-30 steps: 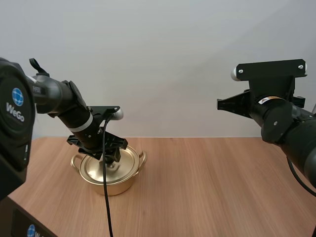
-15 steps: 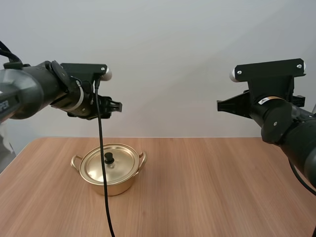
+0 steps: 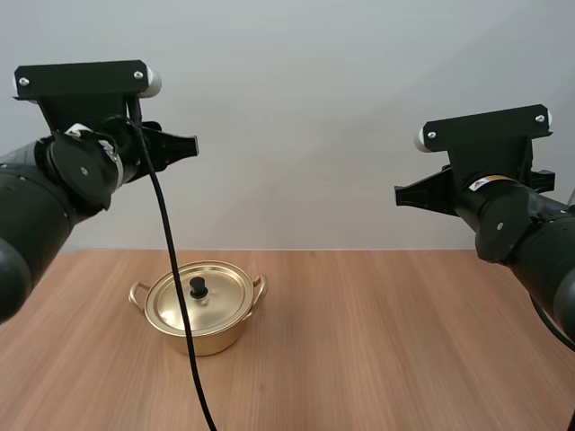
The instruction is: Open the pot, put the car inside, and close it
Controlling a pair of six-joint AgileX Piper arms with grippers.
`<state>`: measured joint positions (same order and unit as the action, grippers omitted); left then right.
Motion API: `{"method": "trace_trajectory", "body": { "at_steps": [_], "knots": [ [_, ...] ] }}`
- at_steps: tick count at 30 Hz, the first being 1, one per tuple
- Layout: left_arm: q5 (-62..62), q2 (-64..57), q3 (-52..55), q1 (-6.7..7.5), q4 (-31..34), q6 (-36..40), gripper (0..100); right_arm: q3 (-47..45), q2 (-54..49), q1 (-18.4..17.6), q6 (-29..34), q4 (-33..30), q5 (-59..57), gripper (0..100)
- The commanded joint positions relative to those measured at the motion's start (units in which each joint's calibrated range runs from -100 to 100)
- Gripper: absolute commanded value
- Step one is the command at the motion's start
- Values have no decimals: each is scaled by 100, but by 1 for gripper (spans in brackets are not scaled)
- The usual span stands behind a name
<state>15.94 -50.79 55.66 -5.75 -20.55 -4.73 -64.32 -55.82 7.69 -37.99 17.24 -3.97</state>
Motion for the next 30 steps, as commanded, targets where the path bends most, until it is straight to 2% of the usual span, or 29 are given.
{"method": "trace_trajectory", "body": {
  "at_steps": [1, 8, 14, 19, 30],
  "knots": [
    [-109, -107, 289, 2, 30, -81, 62, 2, 0, 5, 1, 0, -3, 0],
    [-579, -492, 1087, 2, 30, -189, 62, 2, 0, 5, 1, 0, -3, 0],
    [-1684, -1140, 2069, 40, 30, -525, 62, 2, 0, 5, 1, 0, -3, 0],
    [-2241, -2191, 2905, 40, 19, -512, 62, 2, 0, 5, 1, 0, -3, 0],
    [-2094, -4796, 4050, 40, 19, -475, 62, 2, 0, 5, 1, 0, -3, 0]
  ]
}}
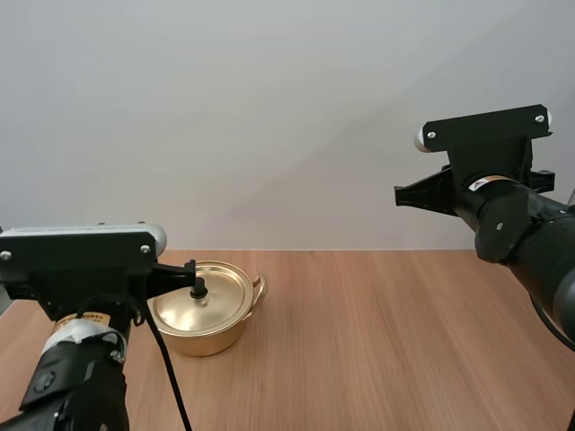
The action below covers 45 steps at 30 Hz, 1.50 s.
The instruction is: Open the pot, put the car inside, and close it
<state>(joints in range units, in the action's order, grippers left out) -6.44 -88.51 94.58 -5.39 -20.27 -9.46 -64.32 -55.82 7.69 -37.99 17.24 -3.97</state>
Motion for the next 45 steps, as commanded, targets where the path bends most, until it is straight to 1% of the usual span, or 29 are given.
{"method": "trace_trajectory", "body": {
  "at_steps": [1, 8, 11, 14, 15, 17, 19, 21, 24, 28, 42, 45],
  "knots": [
    [414, -1149, 229, 4, -9, -2, 62, 2, 0, 5, 1, 0, -3, 0],
    [2610, -1149, 288, 4, -9, -13, 62, 2, 0, 5, 1, 0, 60, 0],
    [2669, -1149, 288, 4, -93, 8, 62, 2, 0, 5, 1, 0, 60, 0],
    [2669, -1149, 375, 4, -38, 300, 62, 2, 0, 5, 1, 0, 60, 0],
    [2701, -1149, 416, 4, 146, 481, 62, 2, 0, 5, 1, 0, 60, 0],
    [2829, -1149, 496, 4, 934, 1259, 62, 2, 0, 5, 1, 0, 60, 0],
    [2717, -1149, 512, 4, 1480, 1777, 62, 2, 0, 5, 1, 0, 60, 0],
    [2589, -1149, 512, 4, 1725, 2057, 62, 2, 0, 5, 1, 0, 60, 0],
    [2778, -1149, 522, 4, 1763, 2069, 62, 2, 0, 5, 1, 0, 60, 0],
    [3540, -1149, 542, 4, 1763, 2069, 62, 2, 0, 5, 1, 0, 60, 0],
    [3582, -1149, 542, 8, 1731, 2115, 62, 2, 0, 5, 1, 0, 60, 0],
    [3764, -1149, 542, 104, 1731, 2104, 62, 2, 0, 5, 1, 0, 60, 0]
  ]
}}
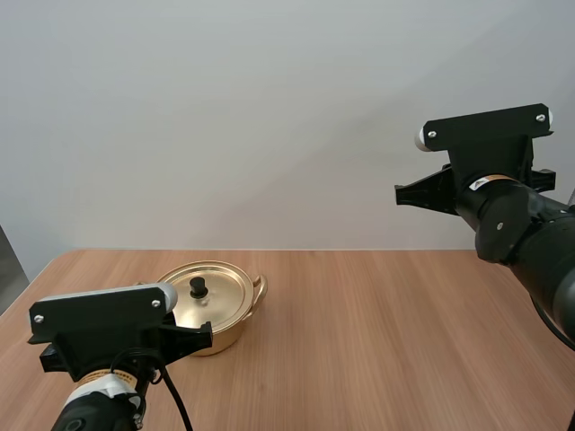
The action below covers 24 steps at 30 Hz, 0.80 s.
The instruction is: Open the pot, put the car inside, and close it
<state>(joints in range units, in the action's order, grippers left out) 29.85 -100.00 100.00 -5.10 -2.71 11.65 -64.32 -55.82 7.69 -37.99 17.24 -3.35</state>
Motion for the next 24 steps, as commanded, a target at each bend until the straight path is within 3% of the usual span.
{"method": "trace_trajectory", "body": {
  "at_steps": [1, 7, 13, 24],
  "knots": [
    [140, 0, -24, 119, 11, -22, 62, 2, 0, 5, 1, 0, -2, 0],
    [123, 0, 0, 333, 35, -490, 62, 2, 0, 5, 1, 0, -2, 0],
    [-48, 0, 0, 335, -389, -338, 62, 2, 0, 5, 1, 0, -2, 0],
    [-48, 0, 0, 335, -393, -467, 62, 2, 0, 5, 1, 0, -2, 0]
  ]
}}
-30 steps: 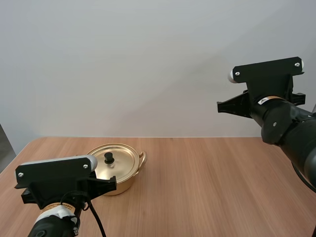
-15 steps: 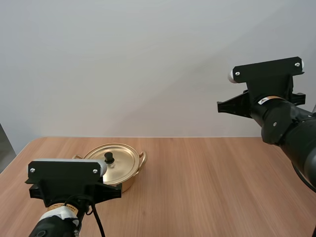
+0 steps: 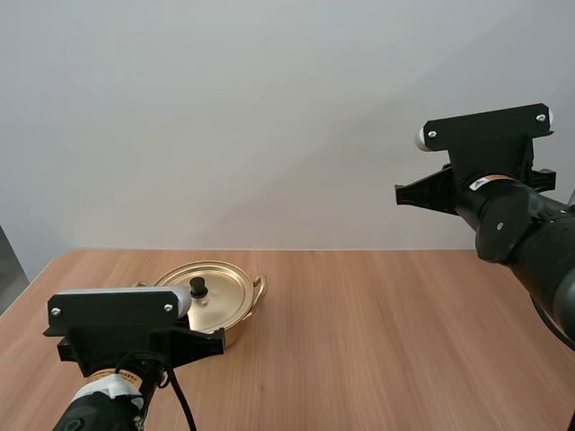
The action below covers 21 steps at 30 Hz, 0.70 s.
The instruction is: Open the pot, put the car inside, and close it
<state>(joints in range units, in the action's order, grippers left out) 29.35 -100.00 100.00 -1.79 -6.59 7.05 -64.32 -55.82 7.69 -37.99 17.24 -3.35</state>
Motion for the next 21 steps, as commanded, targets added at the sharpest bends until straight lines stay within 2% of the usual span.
{"method": "trace_trajectory", "body": {
  "at_steps": [1, 13, 15, 16, 18, 20, 21],
  "knots": [
    [2, 0, 0, 3, -5, -7, 62, 2, 0, 5, 1, 0, -2, 0],
    [-10, 0, 0, 3, -37, 4, 61, 2, 0, 5, 1, 0, -2, 0],
    [-10, 0, 0, 3, -35, 13, 59, 2, 0, 5, 1, 0, -2, 0],
    [-10, 0, 0, 3, -35, 13, 53, 2, 0, 5, 1, 0, -2, 0],
    [-10, 0, 0, 3, -35, 13, 32, 2, 0, 5, 1, 0, -2, 0],
    [-10, 0, 0, 3, -35, 13, 0, 2, -24, 5, 1, 0, -2, 0],
    [-10, 0, 0, 3, -35, -16, 0, 2, -53, 5, 1, 0, -2, 0]
  ]
}}
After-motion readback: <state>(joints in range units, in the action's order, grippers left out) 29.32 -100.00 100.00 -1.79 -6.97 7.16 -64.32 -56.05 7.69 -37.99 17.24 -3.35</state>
